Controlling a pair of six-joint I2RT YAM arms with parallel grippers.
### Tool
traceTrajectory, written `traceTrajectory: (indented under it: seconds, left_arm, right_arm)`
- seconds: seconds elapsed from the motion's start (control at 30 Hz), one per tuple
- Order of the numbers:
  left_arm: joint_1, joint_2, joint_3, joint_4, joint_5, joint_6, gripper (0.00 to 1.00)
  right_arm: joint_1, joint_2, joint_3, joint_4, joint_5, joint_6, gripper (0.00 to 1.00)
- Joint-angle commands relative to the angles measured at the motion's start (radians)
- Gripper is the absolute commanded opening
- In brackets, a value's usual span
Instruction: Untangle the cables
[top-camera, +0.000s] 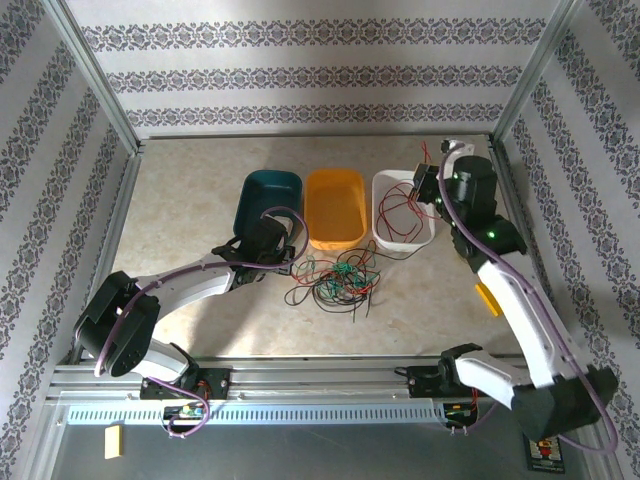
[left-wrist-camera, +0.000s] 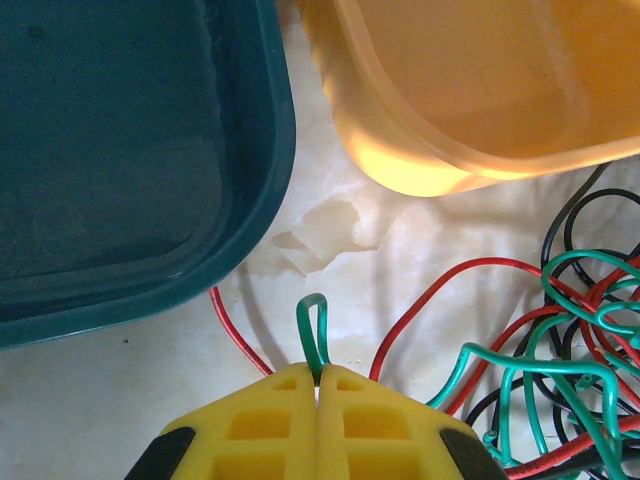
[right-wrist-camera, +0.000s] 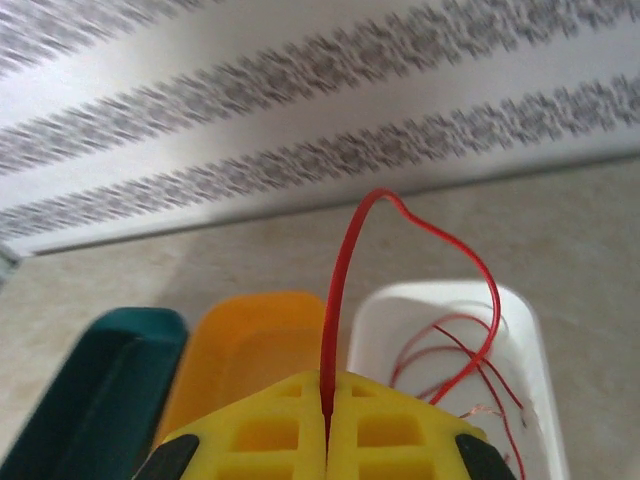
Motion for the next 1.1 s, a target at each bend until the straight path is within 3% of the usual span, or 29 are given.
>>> traceTrajectory:
  seconds: [0.0,0.17,0.4,0.57,0.8,1.07]
  left_arm:
    - [0.009,-0.021,-0.003,0.003,0.002,0.004,0.00]
    - [0.009,-0.023,-0.002,0.002,0.004,0.002,0.00]
    - [0.007,-0.028,-0.005,0.001,0.003,-0.003,0.00]
    - [0.006,-0.025,0.000,-0.003,0.005,-0.002,0.00]
    - [0.004,-0.015,0.008,-0.003,0.008,-0.003,0.00]
    - [0.003,-0.003,0.018,-0.005,0.011,-0.001,0.00]
  right_arm:
    - [-0.046,0.087,-0.035,0.061,0.005,0.035,0.00]
    - [-0.105,0.247,-0.052,0.093,-0.027,0.051,0.01]
    - [-0.110,0.405,-0.096,0.132,-0.131,0.104,0.08]
    - [-0.110,0.506,-0.083,0.132,-0.248,0.134,0.22]
    - [-0.102,0.530,-0.063,0.121,-0.225,0.133,0.46]
    - [-0.063,0.539,-0.002,0.053,-0.229,0.088,0.53]
